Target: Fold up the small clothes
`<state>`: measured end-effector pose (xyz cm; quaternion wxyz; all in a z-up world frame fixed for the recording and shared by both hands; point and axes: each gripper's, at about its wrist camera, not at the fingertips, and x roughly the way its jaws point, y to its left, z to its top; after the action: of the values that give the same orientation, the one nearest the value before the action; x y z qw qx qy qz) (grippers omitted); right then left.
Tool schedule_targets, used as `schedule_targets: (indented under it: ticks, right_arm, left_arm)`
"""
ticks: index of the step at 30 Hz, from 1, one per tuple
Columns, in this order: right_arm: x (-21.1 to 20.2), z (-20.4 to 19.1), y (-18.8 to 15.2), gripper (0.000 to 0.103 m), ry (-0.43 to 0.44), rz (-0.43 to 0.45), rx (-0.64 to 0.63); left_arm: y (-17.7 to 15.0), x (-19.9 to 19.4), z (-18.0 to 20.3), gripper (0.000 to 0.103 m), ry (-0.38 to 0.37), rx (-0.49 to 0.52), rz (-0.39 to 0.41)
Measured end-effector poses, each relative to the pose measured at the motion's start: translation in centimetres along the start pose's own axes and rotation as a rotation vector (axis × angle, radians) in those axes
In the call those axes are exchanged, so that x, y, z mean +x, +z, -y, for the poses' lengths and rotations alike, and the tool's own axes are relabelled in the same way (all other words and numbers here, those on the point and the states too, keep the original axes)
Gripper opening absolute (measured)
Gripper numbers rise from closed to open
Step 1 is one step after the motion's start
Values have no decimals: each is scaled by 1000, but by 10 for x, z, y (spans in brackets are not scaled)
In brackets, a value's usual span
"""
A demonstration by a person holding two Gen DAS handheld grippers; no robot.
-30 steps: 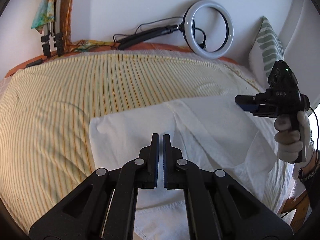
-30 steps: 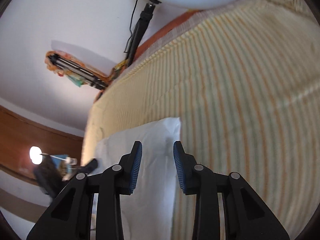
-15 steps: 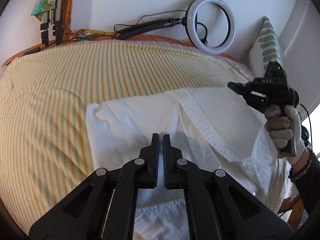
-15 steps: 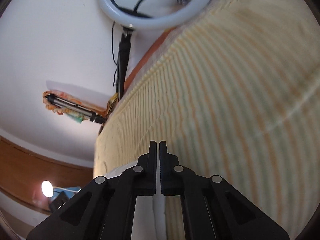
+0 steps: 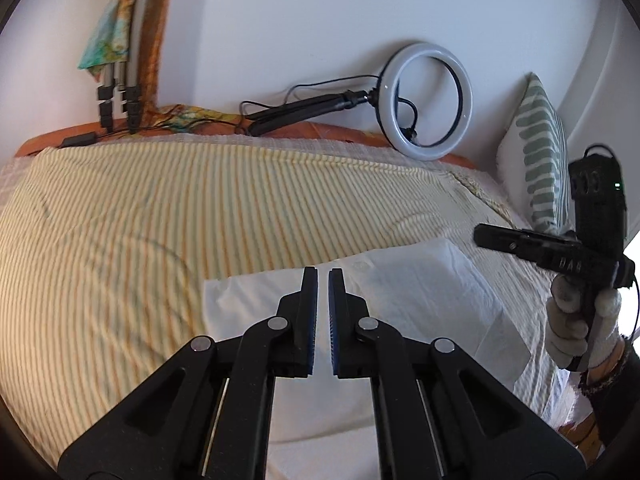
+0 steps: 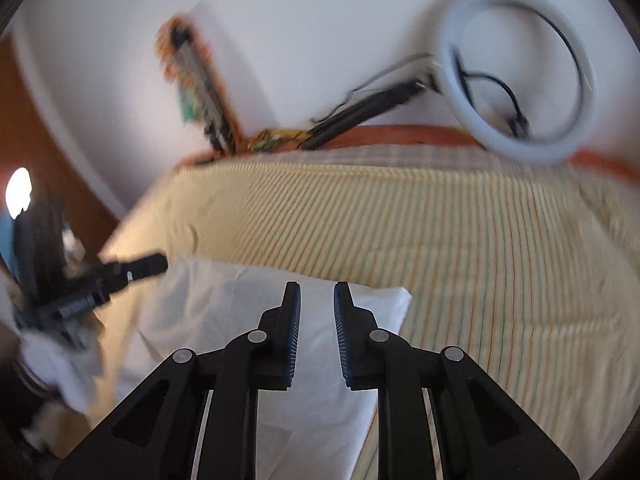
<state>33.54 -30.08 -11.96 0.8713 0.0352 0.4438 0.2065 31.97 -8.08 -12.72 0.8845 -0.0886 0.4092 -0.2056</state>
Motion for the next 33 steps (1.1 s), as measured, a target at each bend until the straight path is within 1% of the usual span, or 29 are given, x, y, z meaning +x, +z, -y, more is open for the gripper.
schedule_targets:
  ticks: [1, 3, 6, 7, 8, 11, 13, 16, 19, 22, 25, 27, 30, 33]
  right_arm:
    - [8, -6, 1, 17, -16, -23, -40]
    - [27, -8, 5, 17, -36, -65, -68]
    - [51, 4, 0, 17, -89, -132, -78]
    - [60, 10, -4, 14, -82, -157, -63]
    - [65, 15, -8, 13, -73, -168, -48]
    - [68, 22, -16, 13, -40, -151, -33]
    - [61, 26, -14, 13, -27, -143, -9]
    - [37, 30, -16, 14, -23, -115, 17]
    - [6, 29, -27, 14, 32, -91, 24]
    - [-14, 27, -45, 14, 48, -97, 15]
    - [-22, 30, -63, 14, 69, -120, 41]
    - [-24, 32, -79, 14, 43, -139, 39]
    - [-21, 32, -99, 14, 32, -165, 51]
    - [-22, 33, -107, 14, 30, -162, 81]
  left_arm:
    - [2, 5, 3, 3, 1, 8, -3]
    - [6, 18, 10, 3, 1, 37, -27]
    - [8, 44, 19, 3, 4, 113, -106]
    - [6, 57, 18, 3, 24, 137, -160]
    - [1, 66, 16, 3, 34, 144, -192]
    - [-7, 71, 7, 5, 21, 144, -186]
    - [-3, 62, 2, 5, 21, 102, -174]
    - [-1, 36, -3, 4, 23, 73, -137]
    - [-12, 4, -5, 5, -9, 55, -116]
    - [-36, -19, -7, 5, 6, 59, -116]
    - [-66, -35, -17, 5, 11, 9, -127]
    - [-82, -37, -20, 5, 22, -3, -142]
    - [-102, -41, -20, 5, 62, 23, -139]
    - [-110, -44, -23, 5, 59, 2, -128]
